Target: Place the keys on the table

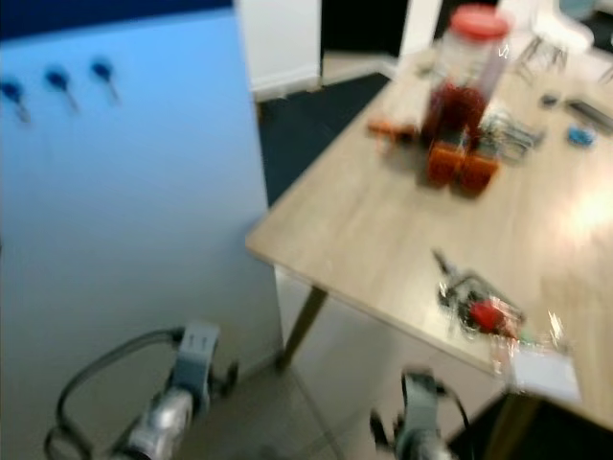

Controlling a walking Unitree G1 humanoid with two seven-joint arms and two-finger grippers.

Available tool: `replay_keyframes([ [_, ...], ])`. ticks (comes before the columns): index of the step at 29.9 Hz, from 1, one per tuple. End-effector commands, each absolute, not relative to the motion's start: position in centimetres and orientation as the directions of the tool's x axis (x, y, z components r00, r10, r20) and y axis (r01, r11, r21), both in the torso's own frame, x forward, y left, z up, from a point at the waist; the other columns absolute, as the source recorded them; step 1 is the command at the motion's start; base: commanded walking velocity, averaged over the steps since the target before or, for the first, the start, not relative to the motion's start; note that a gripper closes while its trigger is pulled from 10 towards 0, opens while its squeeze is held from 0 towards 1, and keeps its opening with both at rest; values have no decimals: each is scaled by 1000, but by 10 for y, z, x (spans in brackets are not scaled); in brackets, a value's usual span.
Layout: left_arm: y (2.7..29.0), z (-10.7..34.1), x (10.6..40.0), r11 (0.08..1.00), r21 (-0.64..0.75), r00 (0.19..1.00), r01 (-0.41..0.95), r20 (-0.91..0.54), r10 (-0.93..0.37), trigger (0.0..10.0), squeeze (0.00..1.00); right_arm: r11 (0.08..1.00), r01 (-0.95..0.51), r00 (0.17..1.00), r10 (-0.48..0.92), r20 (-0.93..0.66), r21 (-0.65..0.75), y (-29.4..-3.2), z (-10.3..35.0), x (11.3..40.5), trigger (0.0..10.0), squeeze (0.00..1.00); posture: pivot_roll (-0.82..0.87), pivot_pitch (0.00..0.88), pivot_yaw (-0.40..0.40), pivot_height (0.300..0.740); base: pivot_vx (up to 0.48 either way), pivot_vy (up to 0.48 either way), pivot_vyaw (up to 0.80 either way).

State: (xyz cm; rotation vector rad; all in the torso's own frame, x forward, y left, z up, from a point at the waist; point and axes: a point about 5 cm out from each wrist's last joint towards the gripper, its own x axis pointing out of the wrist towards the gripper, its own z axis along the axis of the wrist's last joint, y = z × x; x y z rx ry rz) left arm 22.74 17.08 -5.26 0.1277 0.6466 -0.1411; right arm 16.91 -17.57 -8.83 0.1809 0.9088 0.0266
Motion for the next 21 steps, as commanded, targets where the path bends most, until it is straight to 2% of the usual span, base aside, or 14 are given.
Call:
replay_keyframes([
  [1,173,-59,218,984,71,770,165,-633,-83,10000,0,986,59,606,90,-790,157,-178,-89,167,10000,0,41,53,-23,740,0,0,800],
  [21,171,-58,218,981,77,774,181,-626,-94,10000,0,986,56,604,90,-792,155,-179,-89,167,10000,0,46,51,-28,740,0,0,800],
])
